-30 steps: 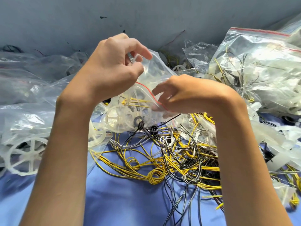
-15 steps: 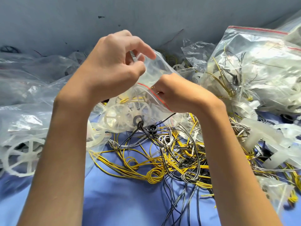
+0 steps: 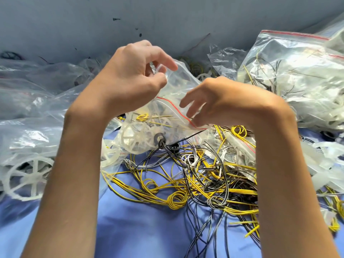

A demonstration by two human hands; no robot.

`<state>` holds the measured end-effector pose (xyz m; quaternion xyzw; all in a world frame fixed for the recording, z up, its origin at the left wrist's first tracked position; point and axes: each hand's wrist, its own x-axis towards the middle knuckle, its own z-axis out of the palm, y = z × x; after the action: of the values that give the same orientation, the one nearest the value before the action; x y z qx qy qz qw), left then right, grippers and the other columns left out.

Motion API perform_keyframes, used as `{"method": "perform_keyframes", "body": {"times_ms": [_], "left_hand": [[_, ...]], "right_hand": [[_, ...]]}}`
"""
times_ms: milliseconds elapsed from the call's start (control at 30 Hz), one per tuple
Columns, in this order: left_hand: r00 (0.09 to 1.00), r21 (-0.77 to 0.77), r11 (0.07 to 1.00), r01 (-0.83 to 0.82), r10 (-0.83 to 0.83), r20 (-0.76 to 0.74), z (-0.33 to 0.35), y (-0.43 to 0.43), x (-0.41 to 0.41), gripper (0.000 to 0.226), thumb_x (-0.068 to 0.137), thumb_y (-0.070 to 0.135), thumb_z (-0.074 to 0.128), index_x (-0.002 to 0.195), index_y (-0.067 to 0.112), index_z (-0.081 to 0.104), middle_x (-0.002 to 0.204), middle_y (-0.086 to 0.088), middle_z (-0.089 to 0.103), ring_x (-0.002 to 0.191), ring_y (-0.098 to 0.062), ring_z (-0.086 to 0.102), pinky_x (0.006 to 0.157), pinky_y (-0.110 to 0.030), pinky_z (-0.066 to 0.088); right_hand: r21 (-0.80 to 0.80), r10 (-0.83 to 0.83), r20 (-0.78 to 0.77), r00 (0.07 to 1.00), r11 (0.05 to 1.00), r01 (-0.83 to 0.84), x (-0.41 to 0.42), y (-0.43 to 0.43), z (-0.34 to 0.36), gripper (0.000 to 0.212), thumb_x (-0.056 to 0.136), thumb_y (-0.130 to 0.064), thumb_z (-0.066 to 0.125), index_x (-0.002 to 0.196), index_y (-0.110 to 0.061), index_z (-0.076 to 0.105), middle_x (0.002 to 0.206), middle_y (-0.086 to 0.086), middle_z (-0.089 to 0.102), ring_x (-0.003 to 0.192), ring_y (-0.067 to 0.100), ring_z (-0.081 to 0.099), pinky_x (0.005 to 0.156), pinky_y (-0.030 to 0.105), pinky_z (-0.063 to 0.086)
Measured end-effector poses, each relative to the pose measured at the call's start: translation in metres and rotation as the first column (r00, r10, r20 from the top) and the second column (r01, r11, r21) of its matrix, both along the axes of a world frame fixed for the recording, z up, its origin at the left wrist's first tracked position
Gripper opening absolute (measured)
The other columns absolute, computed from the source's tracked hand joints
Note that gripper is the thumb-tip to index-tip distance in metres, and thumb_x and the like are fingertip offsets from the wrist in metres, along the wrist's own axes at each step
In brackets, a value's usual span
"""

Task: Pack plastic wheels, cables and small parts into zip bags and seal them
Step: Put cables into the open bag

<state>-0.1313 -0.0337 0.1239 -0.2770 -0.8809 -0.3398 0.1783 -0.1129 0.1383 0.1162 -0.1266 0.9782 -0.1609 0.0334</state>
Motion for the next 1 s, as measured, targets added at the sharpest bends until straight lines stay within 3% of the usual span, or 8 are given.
{"method": "perform_keyframes", "body": {"times_ms": [167,267,333,433,500,600,767,1000], "left_hand": [[1.0,-0.014,1.0,-0.012,0.012,-0.015,0.0,-0.001,0.0,0.027,0.086,0.008,0.053,0.096,0.029,0.067,0.093,0.004,0.054,0.075,-0.015,0.052,0.069,-0.01,0.04],[1.0,-0.008,1.0,-0.014,0.014,-0.022,0.002,-0.001,0.0,0.027,0.086,0.008,0.054,0.096,0.029,0.067,0.091,0.004,0.054,0.075,-0.014,0.051,0.068,-0.008,0.037],[1.0,-0.008,1.0,-0.007,0.007,-0.017,0.001,-0.001,0.0,0.028,0.086,0.007,0.053,0.096,0.029,0.067,0.094,0.002,0.055,0.074,-0.014,0.052,0.068,-0.009,0.038],[1.0,-0.017,1.0,0.004,-0.004,0.003,0.0,-0.001,0.0,0.028,0.086,0.007,0.053,0.097,0.028,0.068,0.093,0.002,0.055,0.071,-0.012,0.051,0.069,-0.009,0.038],[1.0,-0.01,1.0,0.006,-0.005,0.009,0.0,0.0,-0.001,0.028,0.086,0.008,0.053,0.096,0.029,0.067,0.092,0.004,0.054,0.071,-0.012,0.05,0.068,-0.007,0.038],[1.0,0.001,1.0,0.006,-0.006,0.016,0.0,-0.001,-0.002,0.028,0.086,0.008,0.053,0.096,0.029,0.067,0.092,0.004,0.054,0.072,-0.012,0.05,0.066,-0.007,0.038],[1.0,-0.016,1.0,0.018,-0.018,0.014,-0.001,0.004,-0.002,0.026,0.087,0.008,0.053,0.097,0.027,0.068,0.089,0.006,0.052,0.07,-0.012,0.049,0.064,-0.008,0.038],[1.0,-0.045,0.999,0.023,-0.024,-0.005,-0.002,0.008,-0.001,0.028,0.086,0.006,0.052,0.097,0.026,0.068,0.088,0.006,0.052,0.069,-0.01,0.049,0.063,-0.004,0.034]], "right_hand": [[-0.226,-0.054,-0.261,0.964,0.974,-0.007,-0.009,-0.004,-0.003,0.018,0.071,-0.011,0.075,0.081,-0.025,0.071,0.071,-0.01,0.07,0.065,0.009,0.067,0.059,0.022,0.051],[-0.114,0.029,-0.31,0.95,0.991,-0.067,-0.013,-0.013,-0.011,0.025,0.07,-0.006,0.064,0.061,-0.03,0.062,0.058,-0.009,0.062,0.06,0.012,0.059,0.056,0.023,0.045],[0.023,0.094,-0.221,0.971,0.996,-0.091,-0.015,-0.018,-0.019,0.028,0.077,-0.01,0.064,0.055,-0.026,0.057,0.053,-0.002,0.053,0.058,0.021,0.048,0.05,0.026,0.038],[0.056,0.121,-0.097,0.988,0.992,-0.116,-0.017,-0.019,-0.023,0.006,0.081,-0.018,0.069,0.08,-0.021,0.074,0.061,0.007,0.057,0.054,0.017,0.041,0.045,0.025,0.035],[0.048,0.118,-0.108,0.987,0.992,-0.114,-0.018,-0.014,-0.023,0.011,0.081,-0.015,0.065,0.088,-0.017,0.073,0.061,0.007,0.055,0.051,0.013,0.033,0.04,0.024,0.03],[0.039,0.122,-0.127,0.984,0.992,-0.118,-0.016,-0.011,-0.02,0.014,0.079,-0.011,0.065,0.088,-0.018,0.074,0.073,0.009,0.066,0.058,0.013,0.041,0.045,0.026,0.034],[0.018,0.126,-0.129,0.984,0.992,-0.125,-0.015,-0.018,-0.021,0.021,0.077,-0.003,0.065,0.087,-0.019,0.074,0.074,0.002,0.069,0.071,0.019,0.061,0.058,0.028,0.046],[0.045,0.177,-0.172,0.969,0.984,-0.172,-0.018,-0.027,-0.031,0.026,0.083,-0.002,0.05,0.094,-0.014,0.07,0.088,0.012,0.067,0.082,0.031,0.062,0.074,0.042,0.052]]}}
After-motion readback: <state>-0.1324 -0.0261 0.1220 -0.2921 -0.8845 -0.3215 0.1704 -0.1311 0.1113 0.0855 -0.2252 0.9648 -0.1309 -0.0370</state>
